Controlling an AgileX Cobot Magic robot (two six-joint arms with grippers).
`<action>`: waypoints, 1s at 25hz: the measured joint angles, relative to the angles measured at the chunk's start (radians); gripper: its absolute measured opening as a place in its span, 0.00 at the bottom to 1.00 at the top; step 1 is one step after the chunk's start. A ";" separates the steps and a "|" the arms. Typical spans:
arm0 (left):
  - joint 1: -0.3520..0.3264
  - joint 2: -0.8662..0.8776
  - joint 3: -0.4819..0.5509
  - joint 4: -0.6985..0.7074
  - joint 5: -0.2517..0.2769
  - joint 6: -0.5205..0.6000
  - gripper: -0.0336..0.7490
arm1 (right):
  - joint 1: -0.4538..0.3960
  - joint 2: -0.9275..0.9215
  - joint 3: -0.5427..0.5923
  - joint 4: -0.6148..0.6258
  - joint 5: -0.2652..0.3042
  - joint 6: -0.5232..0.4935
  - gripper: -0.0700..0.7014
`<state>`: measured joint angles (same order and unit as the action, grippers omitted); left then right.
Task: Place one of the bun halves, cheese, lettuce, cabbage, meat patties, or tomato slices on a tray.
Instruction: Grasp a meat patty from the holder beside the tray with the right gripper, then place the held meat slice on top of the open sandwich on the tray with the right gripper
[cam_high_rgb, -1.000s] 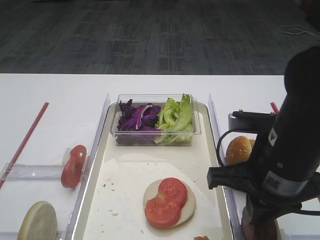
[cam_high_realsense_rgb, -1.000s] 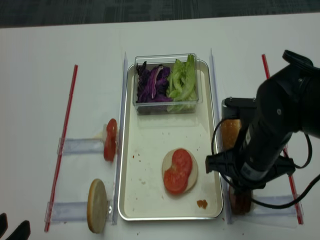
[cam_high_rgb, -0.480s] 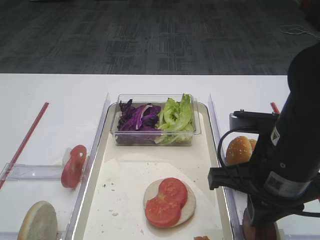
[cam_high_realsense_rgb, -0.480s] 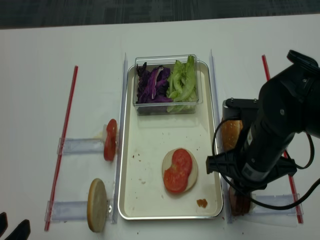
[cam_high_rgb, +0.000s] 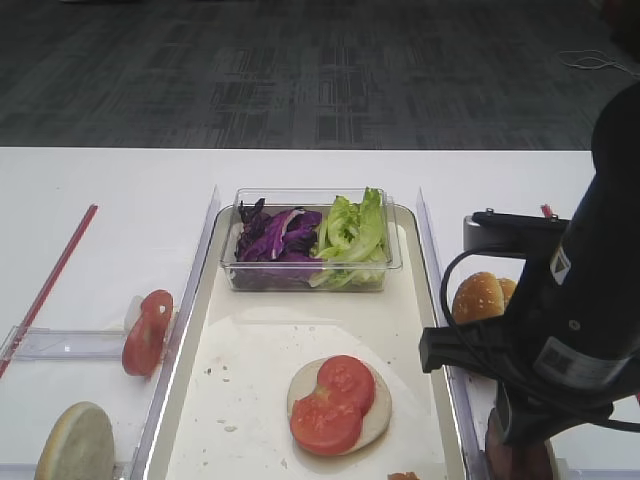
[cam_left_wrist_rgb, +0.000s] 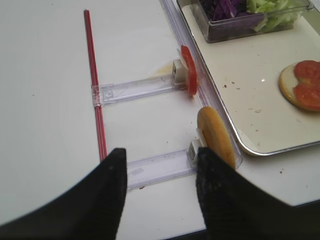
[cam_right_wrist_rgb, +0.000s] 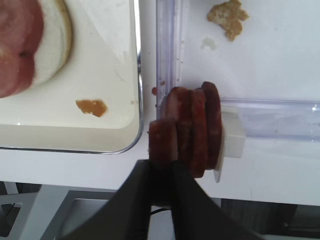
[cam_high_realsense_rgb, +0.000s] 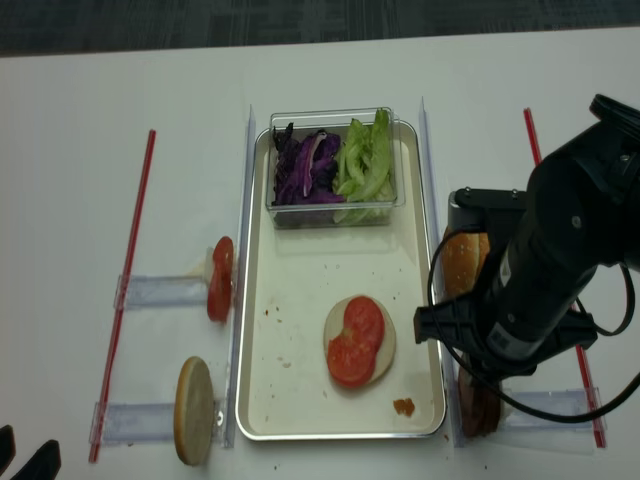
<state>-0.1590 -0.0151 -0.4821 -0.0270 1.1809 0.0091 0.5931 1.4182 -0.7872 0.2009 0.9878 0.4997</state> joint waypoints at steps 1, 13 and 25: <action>0.000 0.000 0.000 0.000 0.000 0.000 0.43 | 0.000 0.000 0.000 0.000 0.000 0.000 0.25; 0.000 0.000 0.000 0.000 0.000 0.000 0.43 | 0.000 0.000 -0.112 -0.009 0.042 -0.002 0.25; 0.000 0.000 0.000 0.000 0.000 0.000 0.43 | 0.000 0.000 -0.119 0.139 -0.062 -0.125 0.25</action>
<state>-0.1590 -0.0151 -0.4821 -0.0270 1.1809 0.0091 0.5931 1.4182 -0.9065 0.3397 0.9260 0.3744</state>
